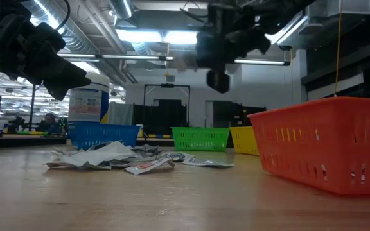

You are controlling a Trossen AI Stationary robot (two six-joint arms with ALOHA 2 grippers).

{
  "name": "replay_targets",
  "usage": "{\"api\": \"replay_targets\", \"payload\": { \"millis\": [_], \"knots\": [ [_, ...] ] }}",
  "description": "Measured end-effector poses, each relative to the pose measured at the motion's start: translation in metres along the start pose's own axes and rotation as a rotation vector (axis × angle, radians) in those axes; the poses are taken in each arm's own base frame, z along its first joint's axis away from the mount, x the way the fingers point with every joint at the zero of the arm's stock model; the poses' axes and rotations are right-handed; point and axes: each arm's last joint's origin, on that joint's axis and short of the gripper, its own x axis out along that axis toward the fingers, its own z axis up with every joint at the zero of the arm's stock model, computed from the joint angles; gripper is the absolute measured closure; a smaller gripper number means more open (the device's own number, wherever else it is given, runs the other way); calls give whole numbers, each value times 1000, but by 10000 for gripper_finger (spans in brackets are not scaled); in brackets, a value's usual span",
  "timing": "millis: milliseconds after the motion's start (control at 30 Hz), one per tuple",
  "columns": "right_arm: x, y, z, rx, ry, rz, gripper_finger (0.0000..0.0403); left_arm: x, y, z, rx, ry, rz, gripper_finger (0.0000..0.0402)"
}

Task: Pick & Place First Aid Supplies
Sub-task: Put the white towelette pack into the yellow bin

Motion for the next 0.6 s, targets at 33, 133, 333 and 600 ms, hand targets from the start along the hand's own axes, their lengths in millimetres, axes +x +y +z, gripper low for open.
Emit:
{"api": "replay_targets", "payload": {
  "millis": [33,133,333,600],
  "knots": [
    [-7,-1,0,-7,-2,-47,403,0,0,0,0,0,0,274],
    [-25,-5,-3,-23,6,-208,403,0,0,0,0,0,0,274],
    [-55,-14,-14,-7,74,-493,403,0,0,0,0,0,0,274],
    [-72,-24,-30,52,231,-699,403,0,0,0,0,0,0,274]
  ]
}}
